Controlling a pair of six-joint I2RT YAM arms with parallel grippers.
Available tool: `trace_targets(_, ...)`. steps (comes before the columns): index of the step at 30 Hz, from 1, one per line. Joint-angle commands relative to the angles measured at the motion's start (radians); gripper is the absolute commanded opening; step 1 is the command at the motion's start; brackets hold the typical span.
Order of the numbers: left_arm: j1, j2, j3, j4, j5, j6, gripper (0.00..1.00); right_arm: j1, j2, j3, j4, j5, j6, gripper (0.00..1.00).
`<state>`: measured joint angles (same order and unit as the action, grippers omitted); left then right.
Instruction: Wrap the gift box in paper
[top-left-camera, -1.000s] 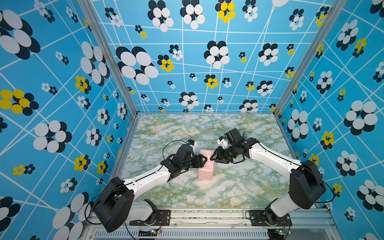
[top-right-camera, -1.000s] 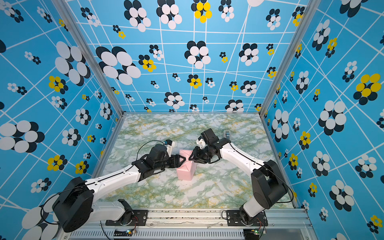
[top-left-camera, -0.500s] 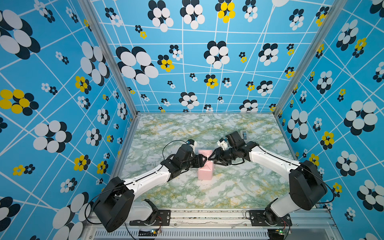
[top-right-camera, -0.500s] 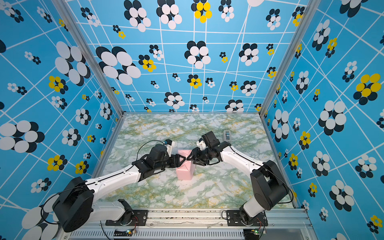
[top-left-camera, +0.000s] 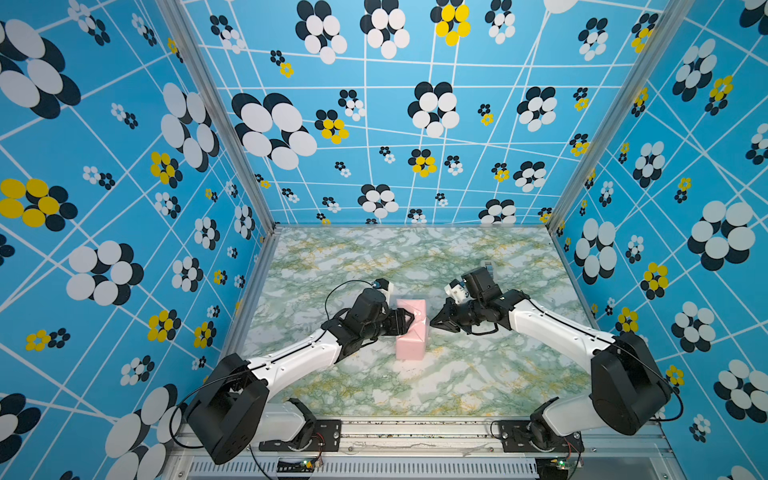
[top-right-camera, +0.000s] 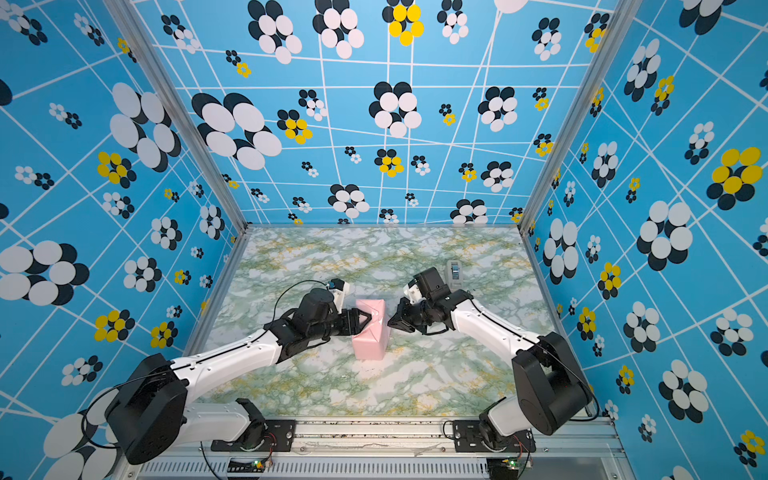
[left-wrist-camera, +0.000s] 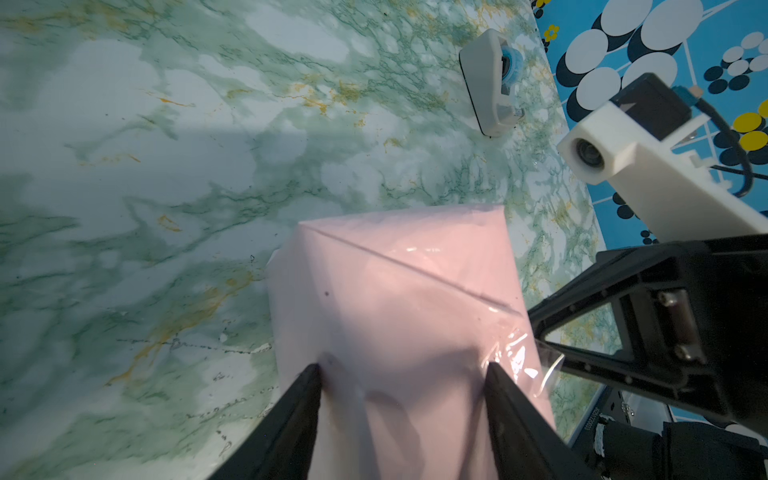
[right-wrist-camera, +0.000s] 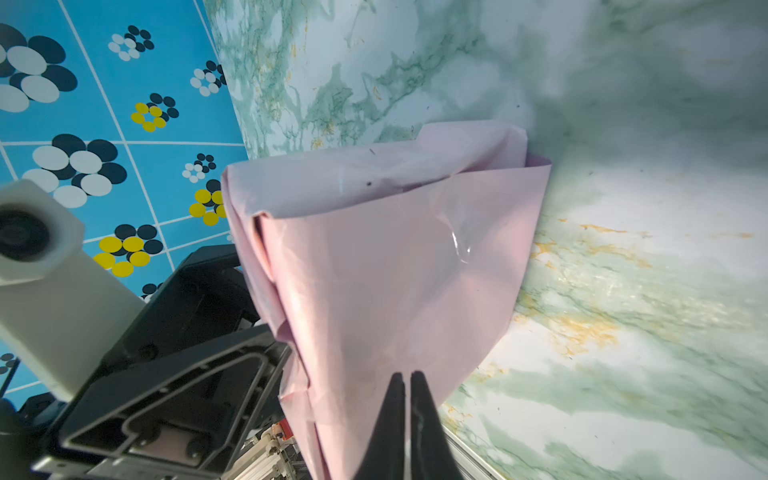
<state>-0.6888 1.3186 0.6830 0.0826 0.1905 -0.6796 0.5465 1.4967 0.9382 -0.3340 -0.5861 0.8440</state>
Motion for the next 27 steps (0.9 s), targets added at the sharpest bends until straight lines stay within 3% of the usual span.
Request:
trace_targets(1, -0.003, 0.022, -0.004, -0.095, -0.017, 0.030, 0.63, 0.025, 0.050, -0.004, 0.061, -0.001, 0.023, 0.04)
trace_targets(7, -0.003, 0.027, 0.004, -0.084, -0.002, 0.026, 0.63, 0.047, 0.108, -0.021, 0.145, 0.020, 0.049, 0.03)
trace_targets(11, -0.013, 0.019, 0.019, -0.081, 0.006, 0.021, 0.63, 0.044, 0.125, -0.028, 0.175, 0.037, 0.052, 0.10)
trace_targets(19, -0.076, 0.017, 0.088, -0.101, 0.007, 0.011, 0.63, 0.046, 0.149, -0.040, 0.335, -0.014, 0.099, 0.10)
trace_targets(27, -0.177, 0.084, 0.207, -0.161, -0.033, 0.033, 0.64, 0.004, 0.108, -0.120, 0.336, 0.011, 0.086, 0.23)
